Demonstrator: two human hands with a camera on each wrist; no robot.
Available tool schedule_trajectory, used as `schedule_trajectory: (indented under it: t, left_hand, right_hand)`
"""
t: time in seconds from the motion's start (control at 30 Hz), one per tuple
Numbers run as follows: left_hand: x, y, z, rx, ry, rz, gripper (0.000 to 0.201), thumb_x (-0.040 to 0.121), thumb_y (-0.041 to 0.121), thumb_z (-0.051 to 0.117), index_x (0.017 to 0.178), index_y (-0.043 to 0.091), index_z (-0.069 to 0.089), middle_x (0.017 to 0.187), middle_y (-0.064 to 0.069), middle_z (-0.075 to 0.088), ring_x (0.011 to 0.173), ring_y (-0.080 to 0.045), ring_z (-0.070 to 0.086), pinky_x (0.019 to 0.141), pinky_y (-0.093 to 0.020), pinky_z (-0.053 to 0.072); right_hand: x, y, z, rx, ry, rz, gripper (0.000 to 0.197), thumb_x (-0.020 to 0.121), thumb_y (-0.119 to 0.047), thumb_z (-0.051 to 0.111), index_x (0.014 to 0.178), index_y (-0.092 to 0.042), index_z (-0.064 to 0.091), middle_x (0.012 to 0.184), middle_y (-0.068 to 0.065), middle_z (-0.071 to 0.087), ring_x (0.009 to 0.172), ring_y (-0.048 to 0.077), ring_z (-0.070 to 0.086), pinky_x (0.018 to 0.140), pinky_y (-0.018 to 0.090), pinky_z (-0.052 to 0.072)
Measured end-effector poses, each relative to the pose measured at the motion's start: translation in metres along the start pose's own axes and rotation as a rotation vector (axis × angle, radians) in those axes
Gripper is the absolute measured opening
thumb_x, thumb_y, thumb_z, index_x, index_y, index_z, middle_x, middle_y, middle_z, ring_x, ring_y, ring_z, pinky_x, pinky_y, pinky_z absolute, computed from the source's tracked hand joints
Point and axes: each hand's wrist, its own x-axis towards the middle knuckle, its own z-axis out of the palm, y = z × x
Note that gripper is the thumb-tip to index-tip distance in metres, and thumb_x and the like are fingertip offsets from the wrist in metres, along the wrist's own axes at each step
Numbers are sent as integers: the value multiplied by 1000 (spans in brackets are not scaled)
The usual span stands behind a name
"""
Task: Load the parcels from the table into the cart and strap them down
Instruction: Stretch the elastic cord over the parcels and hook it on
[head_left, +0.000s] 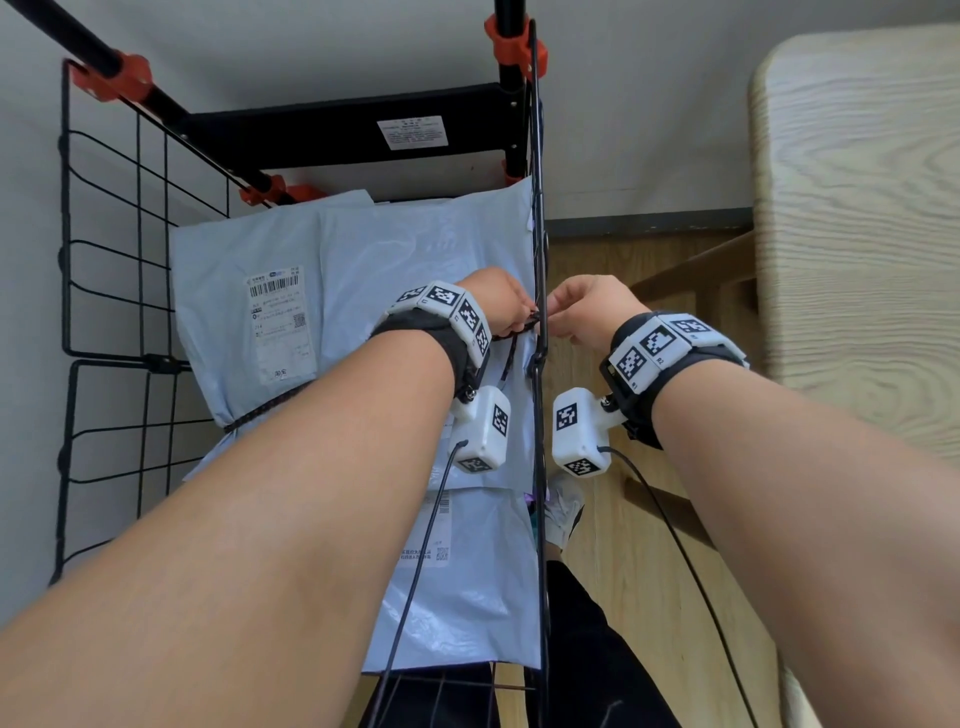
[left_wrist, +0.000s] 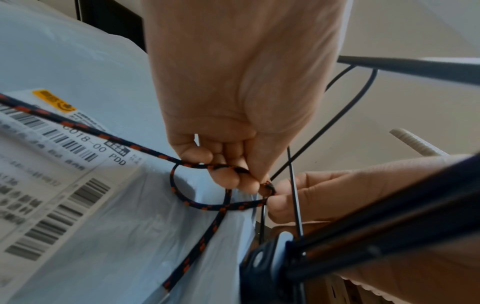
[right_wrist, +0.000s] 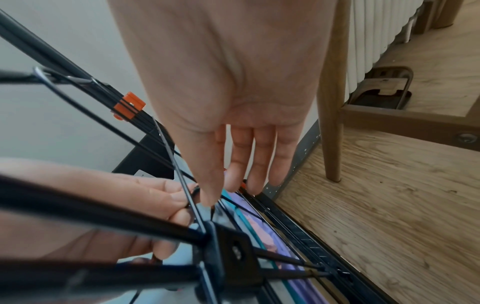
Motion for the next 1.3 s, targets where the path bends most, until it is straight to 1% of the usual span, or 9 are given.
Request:
schedule_trajectory:
  t: [0.17,0.37,0.57,0.77,0.87,1.0,1.1,1.2,1.3]
  left_hand:
    - [5,-2,0,-5,61,18,15,88,4,57,81,17,54,81,-3,60,80,-19,60,69,-27,52]
    - [10,-6,0,2,57,53,9,89,9,58,88,18,55,77,1,61,72,-13,58,64,-22,48]
    - [11,-6,1,-15,53,70,23,90,7,56,73,20,49,69,3,58,61,-9,56,55,-19,43]
    - [14,-12,1,-115,67,34,23,91,-3,47,78,16,49,72,-4,60,75,-20,61,71,-25,51]
    - [13,-14,1,-121,105,49,24,92,-1,46,77,19,47,72,-2,61,69,-16,59,67,-22,48]
    - [11,-13,6,-89,129,64,18,91,1,48,83,17,50,74,0,60,70,-13,59,63,-19,47]
    - [9,-12,7,-64,144,73,14,90,1,49,89,15,53,76,0,62,76,-16,61,68,-22,50]
    - [8,-13,8,-53,158,72,23,89,2,51,76,21,48,81,-3,64,81,-19,63,78,-29,52]
    - [6,-14,11,-46,194,66,27,88,3,51,73,24,45,79,-1,63,84,-22,65,83,-33,52]
  right_hand:
    - [3,0,0,9,-2,-17,15,81,-10,72,77,-21,62,85,-4,63,84,10,60,77,27,52]
    - [8,1,4,-1,9,-17,18,83,-13,71,74,-22,58,82,-5,60,82,11,57,79,29,53]
    - [7,1,15,-39,70,-84,17,87,-2,51,83,-18,49,84,0,55,77,17,54,68,28,49]
    - [24,-4,-5,85,111,123,21,87,-1,49,73,-16,50,98,10,62,103,29,64,93,42,53]
    - [20,12,-18,270,334,106,15,92,-11,45,83,-19,52,104,14,65,86,25,65,70,32,59]
    - [10,25,-18,492,368,190,19,101,-21,35,99,-10,49,96,16,60,61,16,58,35,16,44]
    - [8,19,-13,701,378,290,25,102,-24,38,102,-6,56,96,19,66,55,16,58,34,18,47]
    - [3,12,-15,905,343,479,32,99,-35,48,83,-9,56,85,10,66,51,16,64,34,20,48]
    - [4,15,-19,1074,319,563,35,95,-40,55,87,-6,55,79,12,68,58,20,67,42,27,56]
